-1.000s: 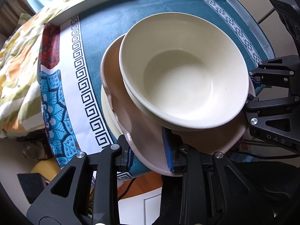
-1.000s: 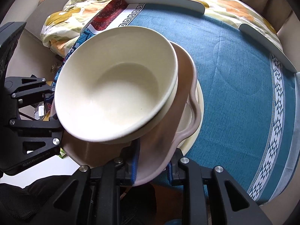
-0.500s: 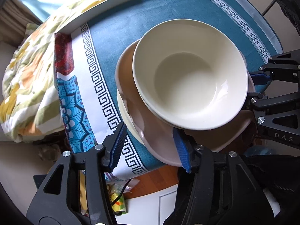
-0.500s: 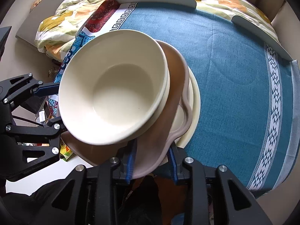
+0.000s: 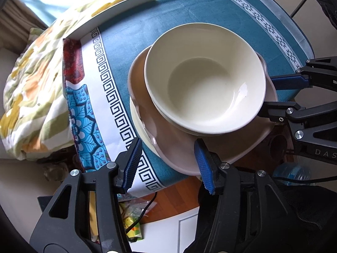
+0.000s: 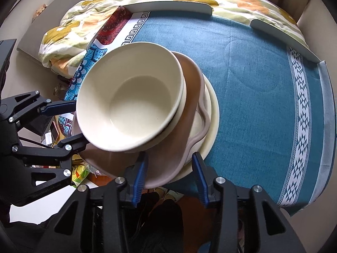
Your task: Organize plates and bowls
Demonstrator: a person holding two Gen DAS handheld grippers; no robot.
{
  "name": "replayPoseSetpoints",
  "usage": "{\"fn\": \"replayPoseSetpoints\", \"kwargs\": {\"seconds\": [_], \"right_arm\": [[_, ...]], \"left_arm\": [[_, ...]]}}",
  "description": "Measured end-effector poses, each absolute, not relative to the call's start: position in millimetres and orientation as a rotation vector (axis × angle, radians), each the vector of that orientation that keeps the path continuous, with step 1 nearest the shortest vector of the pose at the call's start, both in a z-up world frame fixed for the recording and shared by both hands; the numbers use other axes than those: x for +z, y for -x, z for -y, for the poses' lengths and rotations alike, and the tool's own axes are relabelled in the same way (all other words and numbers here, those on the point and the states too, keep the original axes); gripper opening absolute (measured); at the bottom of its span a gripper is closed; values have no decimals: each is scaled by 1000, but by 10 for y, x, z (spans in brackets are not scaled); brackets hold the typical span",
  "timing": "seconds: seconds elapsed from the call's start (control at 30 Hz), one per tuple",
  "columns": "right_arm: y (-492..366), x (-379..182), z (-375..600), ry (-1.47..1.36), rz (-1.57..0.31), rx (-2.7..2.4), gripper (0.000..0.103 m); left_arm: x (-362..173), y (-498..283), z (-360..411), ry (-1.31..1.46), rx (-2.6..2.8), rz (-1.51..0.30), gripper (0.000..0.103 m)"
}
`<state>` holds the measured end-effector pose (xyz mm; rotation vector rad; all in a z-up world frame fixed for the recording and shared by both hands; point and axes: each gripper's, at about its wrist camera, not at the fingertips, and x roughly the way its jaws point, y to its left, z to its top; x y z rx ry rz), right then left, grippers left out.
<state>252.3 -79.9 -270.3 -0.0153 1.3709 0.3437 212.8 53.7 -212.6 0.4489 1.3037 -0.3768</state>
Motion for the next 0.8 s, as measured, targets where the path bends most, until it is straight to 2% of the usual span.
{"fn": "replayPoseSetpoints", "kwargs": {"seconds": [0.23,0.57,0.63,0.67,0.7,0.73,0.8], "right_arm": [[-2229,-2205,953,9,-1234,329,39],[-1226,-969,1318,4,-895,264,39],[-973,-751,1414,-6,-818,224,41],[-852,-661,1459,-13,-782,201,46],[-740,-581,1509,-23,-749,181,61],[-639,-510,1552,-31,-718,169,80],[-475,-391,1625,-44,-659,133,99]], "left_arm": [[-1665,-1828,-617,-382,-306,-1196,48],[-387,-776,-498,-214,-219,-845,48],[-163,-527,-475,-187,-199,-765,57],[-58,-404,-473,-169,-189,-721,75],[48,-267,-466,-152,-176,-670,95],[152,-143,-467,-139,-162,-619,102],[329,120,-479,-116,-148,-512,103]]}}
